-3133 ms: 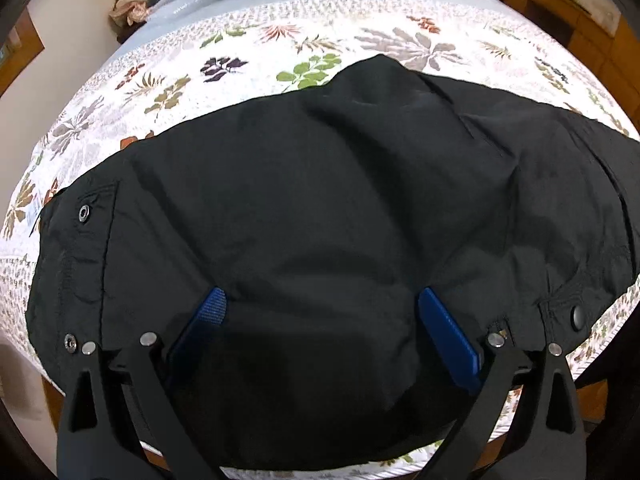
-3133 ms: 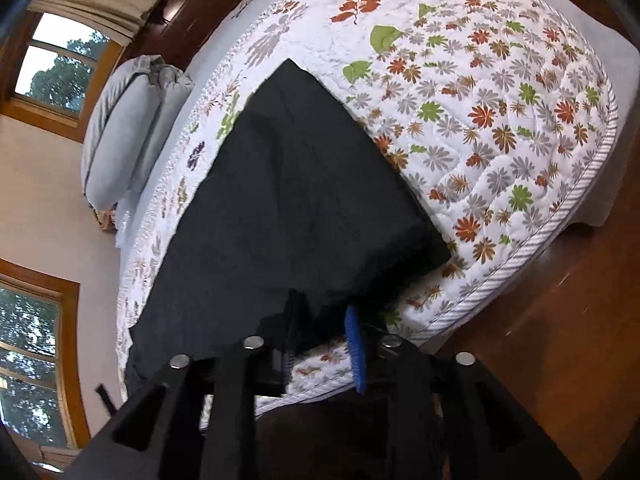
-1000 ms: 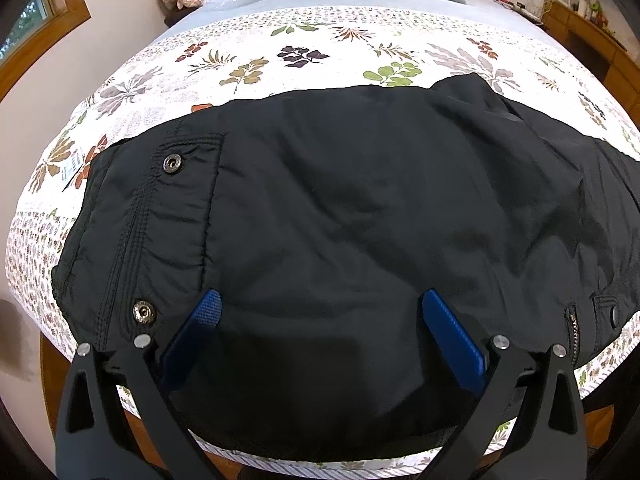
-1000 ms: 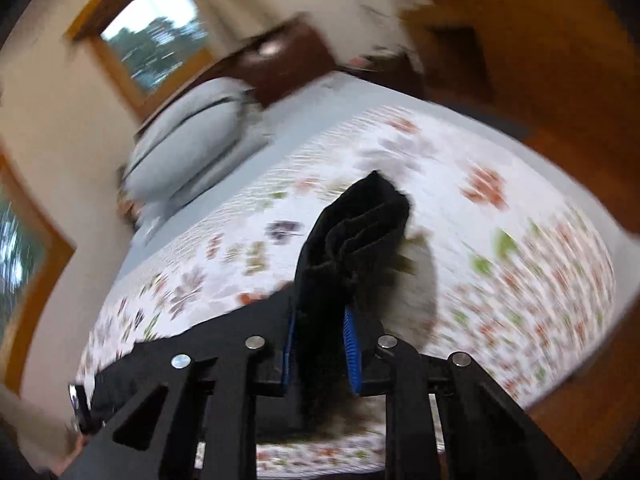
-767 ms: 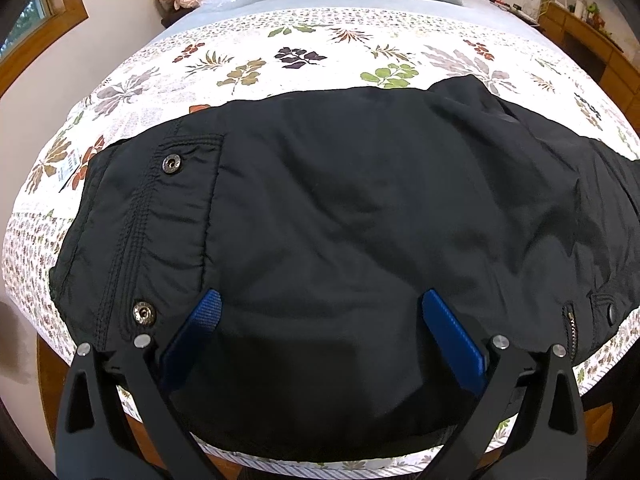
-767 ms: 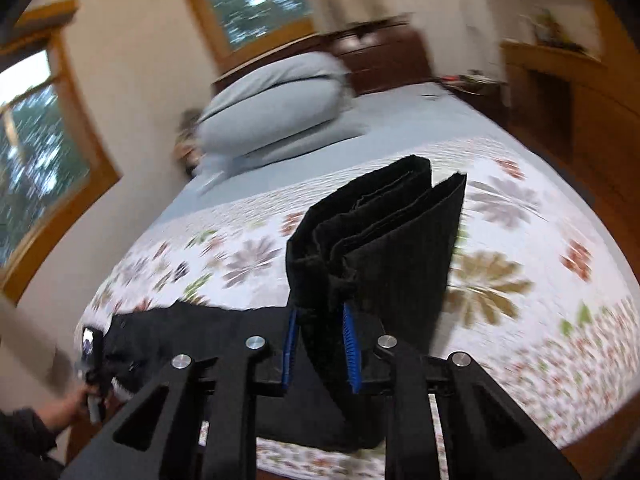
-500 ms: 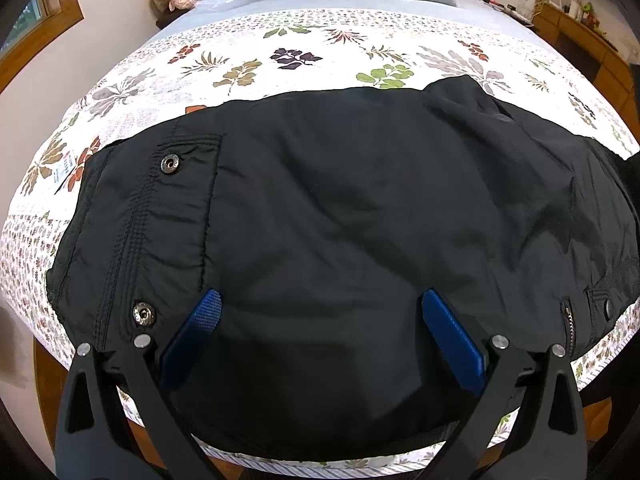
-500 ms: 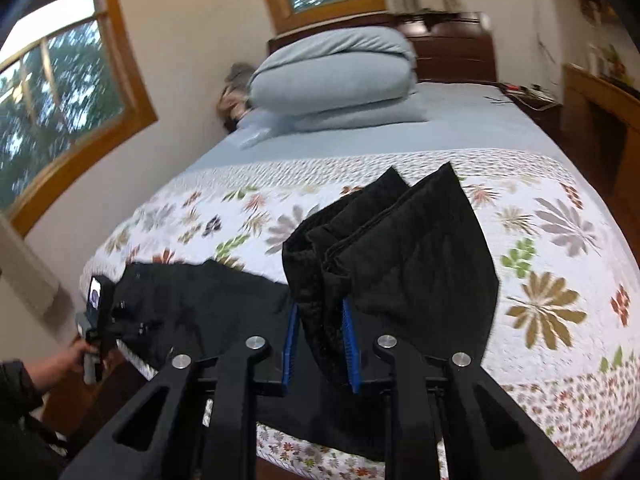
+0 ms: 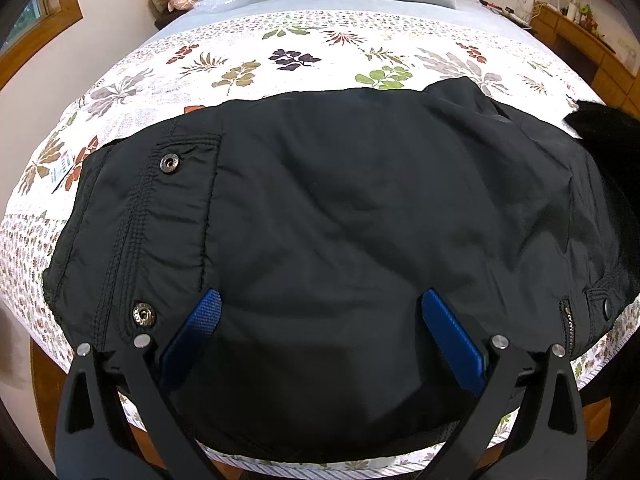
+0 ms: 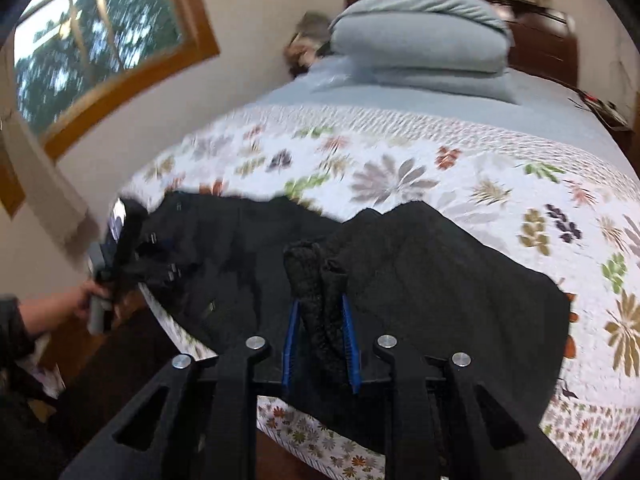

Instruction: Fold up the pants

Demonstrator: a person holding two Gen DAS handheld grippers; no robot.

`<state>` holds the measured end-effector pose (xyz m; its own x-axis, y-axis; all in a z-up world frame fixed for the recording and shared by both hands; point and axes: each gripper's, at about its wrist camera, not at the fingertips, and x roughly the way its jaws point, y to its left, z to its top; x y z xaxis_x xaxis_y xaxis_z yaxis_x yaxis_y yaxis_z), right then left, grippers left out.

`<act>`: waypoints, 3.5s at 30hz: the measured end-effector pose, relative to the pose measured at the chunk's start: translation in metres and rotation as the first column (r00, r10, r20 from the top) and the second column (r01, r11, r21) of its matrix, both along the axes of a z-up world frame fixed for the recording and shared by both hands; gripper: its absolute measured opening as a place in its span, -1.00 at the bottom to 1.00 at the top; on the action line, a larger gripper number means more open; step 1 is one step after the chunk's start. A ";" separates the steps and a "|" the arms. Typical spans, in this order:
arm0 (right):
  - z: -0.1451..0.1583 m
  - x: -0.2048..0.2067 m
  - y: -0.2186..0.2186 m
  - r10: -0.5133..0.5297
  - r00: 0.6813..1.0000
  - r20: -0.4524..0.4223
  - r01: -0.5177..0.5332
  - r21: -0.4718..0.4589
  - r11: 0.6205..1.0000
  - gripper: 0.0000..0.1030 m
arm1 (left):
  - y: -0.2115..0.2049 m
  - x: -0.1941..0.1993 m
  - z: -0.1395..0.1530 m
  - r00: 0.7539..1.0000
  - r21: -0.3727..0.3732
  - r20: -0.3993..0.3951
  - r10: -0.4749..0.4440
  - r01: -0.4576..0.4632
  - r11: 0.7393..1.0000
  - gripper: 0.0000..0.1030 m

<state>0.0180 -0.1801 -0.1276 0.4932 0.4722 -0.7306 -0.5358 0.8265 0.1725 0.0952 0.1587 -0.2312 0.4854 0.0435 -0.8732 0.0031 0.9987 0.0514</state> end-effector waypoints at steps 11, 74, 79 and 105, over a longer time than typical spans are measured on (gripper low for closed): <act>-0.058 -0.010 0.016 0.091 0.987 -0.129 -0.106 -0.112 0.988 -0.39 | 0.000 0.001 -0.001 1.000 -0.002 0.003 -0.003 0.003 1.000 0.96; -0.020 -0.014 0.003 0.033 0.993 -0.111 -0.019 0.126 0.992 -0.09 | 0.179 -0.079 0.000 0.755 -0.578 -0.236 0.612 -0.615 0.535 0.93; -0.020 -0.017 0.015 0.057 0.994 -0.098 -0.049 0.081 0.996 -0.07 | 0.177 -0.075 -0.014 0.758 -0.654 -0.281 0.589 -0.600 0.460 0.82; -0.028 -0.013 0.019 0.063 0.989 -0.132 -0.055 0.060 0.997 0.03 | 0.170 -0.081 -0.013 0.817 -0.707 -0.204 0.540 -0.505 0.496 -0.46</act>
<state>0.0052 -0.1610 -0.1553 0.3630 0.5398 -0.7595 -0.5522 0.7812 0.2912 0.0141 0.3283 -0.2444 0.6189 -0.3105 -0.7215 -0.5157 0.5322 -0.6714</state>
